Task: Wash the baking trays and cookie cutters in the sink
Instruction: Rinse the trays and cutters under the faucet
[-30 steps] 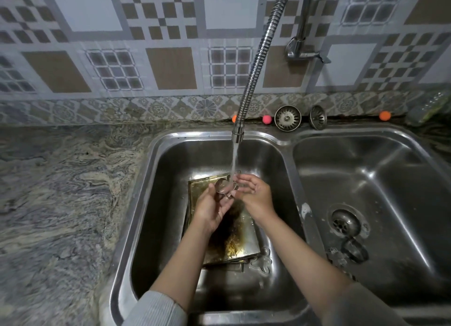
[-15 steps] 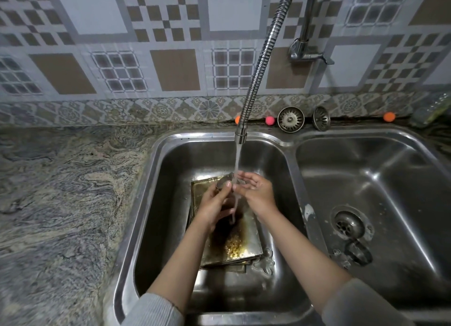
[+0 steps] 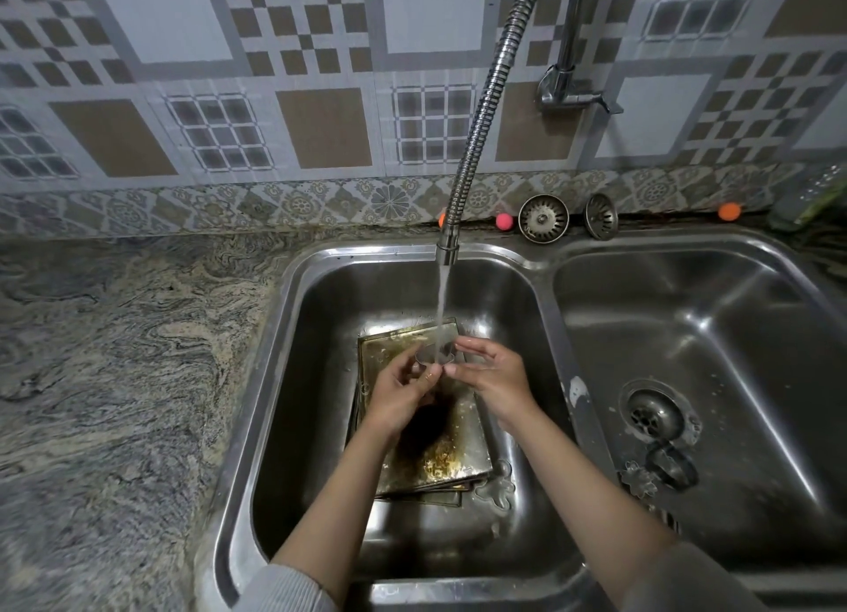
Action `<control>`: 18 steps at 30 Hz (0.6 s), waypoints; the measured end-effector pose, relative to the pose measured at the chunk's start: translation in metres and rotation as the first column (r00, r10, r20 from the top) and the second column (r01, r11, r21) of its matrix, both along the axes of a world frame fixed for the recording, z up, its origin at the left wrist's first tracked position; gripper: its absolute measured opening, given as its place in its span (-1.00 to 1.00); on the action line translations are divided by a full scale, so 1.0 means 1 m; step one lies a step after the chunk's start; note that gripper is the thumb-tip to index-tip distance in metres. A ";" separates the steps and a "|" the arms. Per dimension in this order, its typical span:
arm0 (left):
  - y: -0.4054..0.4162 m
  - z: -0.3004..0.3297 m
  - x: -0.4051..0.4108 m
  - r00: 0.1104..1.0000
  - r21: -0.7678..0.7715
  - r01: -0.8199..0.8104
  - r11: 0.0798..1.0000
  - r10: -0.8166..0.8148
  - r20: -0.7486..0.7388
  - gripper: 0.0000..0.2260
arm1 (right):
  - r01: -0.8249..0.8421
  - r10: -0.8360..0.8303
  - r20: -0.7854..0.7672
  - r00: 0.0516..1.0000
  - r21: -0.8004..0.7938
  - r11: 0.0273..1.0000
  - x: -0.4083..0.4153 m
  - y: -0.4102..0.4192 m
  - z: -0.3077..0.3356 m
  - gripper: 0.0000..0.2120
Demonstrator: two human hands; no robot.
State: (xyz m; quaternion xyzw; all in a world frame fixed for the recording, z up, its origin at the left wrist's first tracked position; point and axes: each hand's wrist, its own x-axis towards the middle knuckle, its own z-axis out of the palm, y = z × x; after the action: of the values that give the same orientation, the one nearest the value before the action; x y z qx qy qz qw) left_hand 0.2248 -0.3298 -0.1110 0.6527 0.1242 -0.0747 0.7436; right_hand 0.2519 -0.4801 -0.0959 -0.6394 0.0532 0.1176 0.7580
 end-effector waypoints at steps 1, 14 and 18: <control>0.001 -0.001 0.000 1.000 -0.003 -0.009 1.000 0.009 0.001 -0.63 | -0.003 0.003 0.001 1.000 -0.006 1.000 0.000 0.001 0.000 -0.59; 0.005 0.005 -0.004 0.979 0.005 -0.092 0.996 0.091 -0.183 -0.70 | -0.068 0.074 0.034 0.997 -0.136 0.988 0.020 0.028 0.009 -0.71; 0.001 0.005 -0.005 0.984 -0.012 -0.025 1.000 0.022 -0.174 -0.72 | -0.106 0.110 0.022 0.994 -0.133 0.985 0.017 0.017 0.010 -0.74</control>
State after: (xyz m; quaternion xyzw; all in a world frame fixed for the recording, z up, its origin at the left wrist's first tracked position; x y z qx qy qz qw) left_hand 0.2197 -0.3291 -0.1059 0.6368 0.1960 -0.1236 0.7354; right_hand 0.2687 -0.4627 -0.0857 -0.6915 0.0151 0.1454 0.7075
